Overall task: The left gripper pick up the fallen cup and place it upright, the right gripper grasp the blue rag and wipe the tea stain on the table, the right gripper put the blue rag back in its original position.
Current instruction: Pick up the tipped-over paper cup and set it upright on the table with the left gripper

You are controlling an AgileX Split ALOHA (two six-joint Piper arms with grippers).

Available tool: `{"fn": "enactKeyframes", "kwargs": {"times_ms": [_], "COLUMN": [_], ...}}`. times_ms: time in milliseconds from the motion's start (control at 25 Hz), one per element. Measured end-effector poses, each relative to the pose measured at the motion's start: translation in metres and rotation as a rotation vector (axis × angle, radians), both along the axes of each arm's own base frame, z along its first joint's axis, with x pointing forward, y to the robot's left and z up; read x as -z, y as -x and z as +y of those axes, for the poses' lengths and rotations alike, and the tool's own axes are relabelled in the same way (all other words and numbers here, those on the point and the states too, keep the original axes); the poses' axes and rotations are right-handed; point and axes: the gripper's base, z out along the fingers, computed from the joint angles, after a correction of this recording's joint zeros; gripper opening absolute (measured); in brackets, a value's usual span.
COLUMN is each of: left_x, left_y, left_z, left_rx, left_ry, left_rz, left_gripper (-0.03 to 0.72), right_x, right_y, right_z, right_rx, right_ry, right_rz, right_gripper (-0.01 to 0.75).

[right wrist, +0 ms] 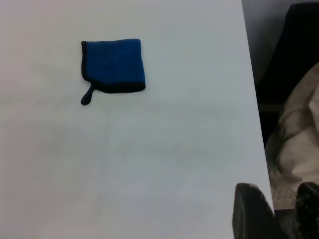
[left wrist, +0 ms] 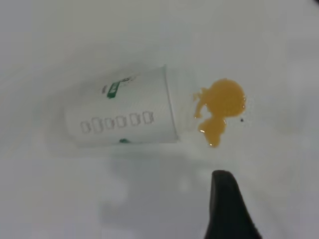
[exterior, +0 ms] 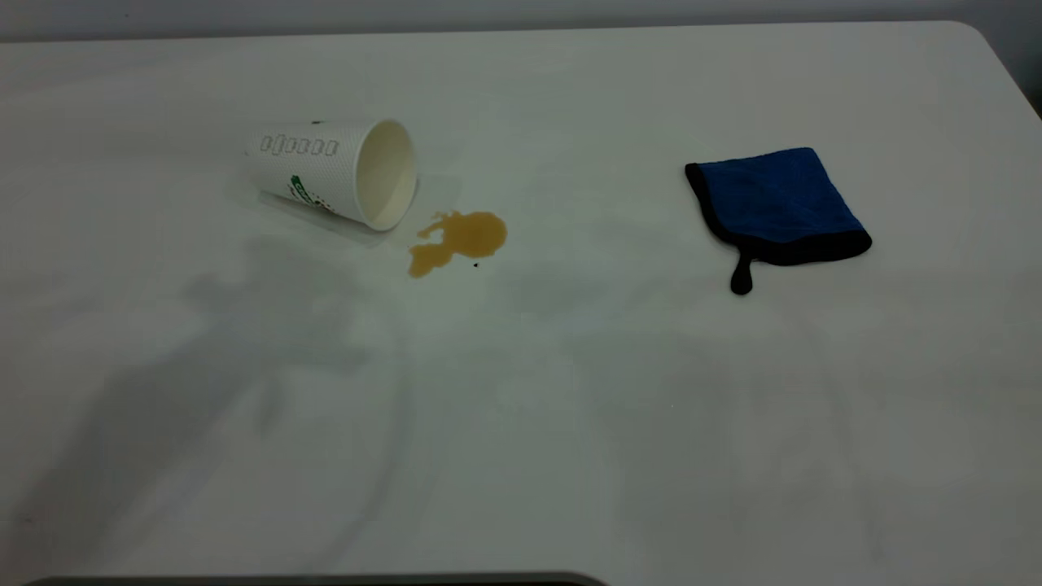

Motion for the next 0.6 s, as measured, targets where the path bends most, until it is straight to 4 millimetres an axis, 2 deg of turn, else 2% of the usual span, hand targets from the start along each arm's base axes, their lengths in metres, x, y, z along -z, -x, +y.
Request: {"fn": "enactKeyframes", "kwargs": {"times_ms": [160, 360, 480, 600], "left_x": [0.030, 0.063, 0.080, 0.098], "left_y": [-0.030, -0.058, -0.066, -0.069], "left_z": [-0.029, -0.052, -0.072, -0.094], "left_rx": [-0.021, -0.204, -0.244, -0.233], "left_ry": [-0.120, -0.329, -0.419, -0.432], "left_rz": [0.049, 0.039, -0.048, -0.086], "left_gripper": [0.480, 0.480, 0.480, 0.480], "right_x": [0.000, 0.000, 0.000, 0.000], "right_y": [0.000, 0.000, 0.000, 0.000], "right_z": [0.000, 0.000, 0.000, 0.000], "right_rx": [0.000, -0.003, -0.003, -0.003], "right_ry": [0.000, 0.005, 0.005, 0.005], "right_rz": [0.000, 0.000, 0.000, 0.000], "right_gripper": [0.239, 0.239, 0.239, 0.239]}}
